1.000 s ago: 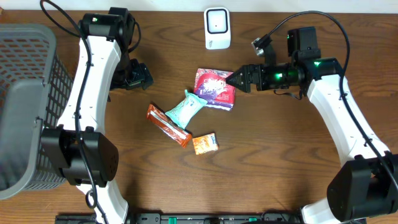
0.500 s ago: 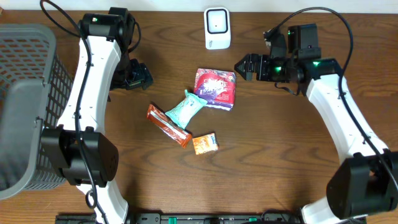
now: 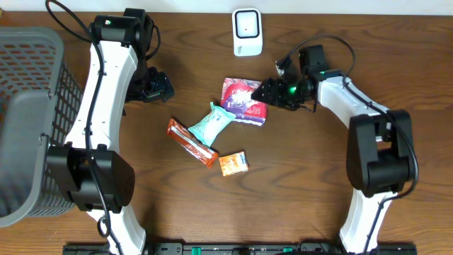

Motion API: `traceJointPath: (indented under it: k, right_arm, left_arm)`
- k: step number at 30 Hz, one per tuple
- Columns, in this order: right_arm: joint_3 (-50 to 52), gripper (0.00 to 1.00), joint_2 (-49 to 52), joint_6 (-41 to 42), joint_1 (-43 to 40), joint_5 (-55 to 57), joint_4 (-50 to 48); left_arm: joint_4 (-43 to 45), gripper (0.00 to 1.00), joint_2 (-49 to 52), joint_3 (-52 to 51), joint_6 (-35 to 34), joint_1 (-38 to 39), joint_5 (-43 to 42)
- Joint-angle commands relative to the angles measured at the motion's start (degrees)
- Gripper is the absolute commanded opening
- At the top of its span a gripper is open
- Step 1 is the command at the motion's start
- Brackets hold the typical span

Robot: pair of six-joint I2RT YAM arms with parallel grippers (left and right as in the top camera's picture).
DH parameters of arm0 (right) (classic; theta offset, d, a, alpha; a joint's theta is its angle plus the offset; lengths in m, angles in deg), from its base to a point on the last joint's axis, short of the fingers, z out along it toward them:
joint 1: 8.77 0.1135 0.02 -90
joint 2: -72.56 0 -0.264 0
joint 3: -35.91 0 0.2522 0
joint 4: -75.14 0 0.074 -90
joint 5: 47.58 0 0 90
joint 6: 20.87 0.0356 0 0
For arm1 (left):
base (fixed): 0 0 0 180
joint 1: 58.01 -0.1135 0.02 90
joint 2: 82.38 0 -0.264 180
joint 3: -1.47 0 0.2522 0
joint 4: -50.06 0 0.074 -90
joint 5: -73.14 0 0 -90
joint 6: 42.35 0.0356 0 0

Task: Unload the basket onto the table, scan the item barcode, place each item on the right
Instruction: 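Lift the pack to the scanner, then set it down right of it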

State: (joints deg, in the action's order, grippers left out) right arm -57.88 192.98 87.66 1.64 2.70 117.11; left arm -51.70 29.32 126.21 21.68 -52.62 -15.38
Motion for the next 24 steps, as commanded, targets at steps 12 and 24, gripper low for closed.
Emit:
traceJointPath:
  k: [12,24]
  right_arm:
    - [-1.7,0.01,-0.7,1.2,-1.5,-4.9,0.8]
    - [-10.3,0.01,-20.0,-0.7,1.9,54.1,22.6]
  left_arm:
    - [-0.1,0.98,0.5,-0.3,-0.9,-0.2,0.5]
    - [-0.2,0.98,0.5,-0.3,-0.9,-0.2,0.5]
